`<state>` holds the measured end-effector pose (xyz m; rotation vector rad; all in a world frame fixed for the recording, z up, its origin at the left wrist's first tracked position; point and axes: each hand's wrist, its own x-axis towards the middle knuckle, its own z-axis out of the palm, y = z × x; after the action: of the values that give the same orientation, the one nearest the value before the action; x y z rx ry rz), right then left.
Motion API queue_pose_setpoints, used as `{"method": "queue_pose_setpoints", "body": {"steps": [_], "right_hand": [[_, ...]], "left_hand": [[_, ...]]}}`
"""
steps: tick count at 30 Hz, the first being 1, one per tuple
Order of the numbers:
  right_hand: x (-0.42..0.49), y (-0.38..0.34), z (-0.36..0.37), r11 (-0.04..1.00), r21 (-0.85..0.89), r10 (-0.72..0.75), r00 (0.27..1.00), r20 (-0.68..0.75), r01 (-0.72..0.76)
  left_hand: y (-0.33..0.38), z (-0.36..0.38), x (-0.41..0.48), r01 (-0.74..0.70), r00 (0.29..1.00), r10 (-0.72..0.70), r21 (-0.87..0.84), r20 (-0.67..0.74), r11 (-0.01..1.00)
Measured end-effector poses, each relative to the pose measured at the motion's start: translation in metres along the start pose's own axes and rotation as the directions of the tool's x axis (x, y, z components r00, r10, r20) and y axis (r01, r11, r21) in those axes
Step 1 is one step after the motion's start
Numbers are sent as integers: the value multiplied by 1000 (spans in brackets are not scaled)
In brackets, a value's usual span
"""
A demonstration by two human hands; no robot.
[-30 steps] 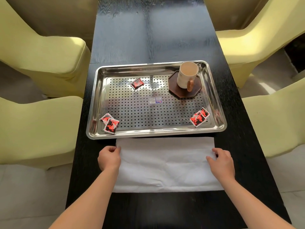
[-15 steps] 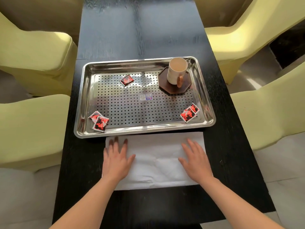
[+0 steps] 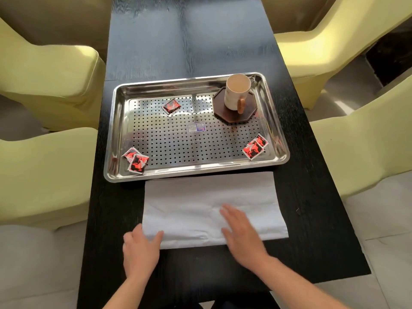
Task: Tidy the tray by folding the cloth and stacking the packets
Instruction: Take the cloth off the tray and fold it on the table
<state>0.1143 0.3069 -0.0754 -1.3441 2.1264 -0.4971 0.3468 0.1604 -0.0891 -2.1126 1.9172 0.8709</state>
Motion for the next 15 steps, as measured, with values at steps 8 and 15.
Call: {"method": "queue_pose_setpoints", "body": {"steps": [8,15], "right_hand": [[2,-57,31,418,757,389,852,350,-502],[-24,24,-9,38,902,667,683,297,-429]], "left_hand": [[1,-6,7,200,979,-194,-122,60,972],[-9,-20,12,244,970,-240,-194,41,950]]}}
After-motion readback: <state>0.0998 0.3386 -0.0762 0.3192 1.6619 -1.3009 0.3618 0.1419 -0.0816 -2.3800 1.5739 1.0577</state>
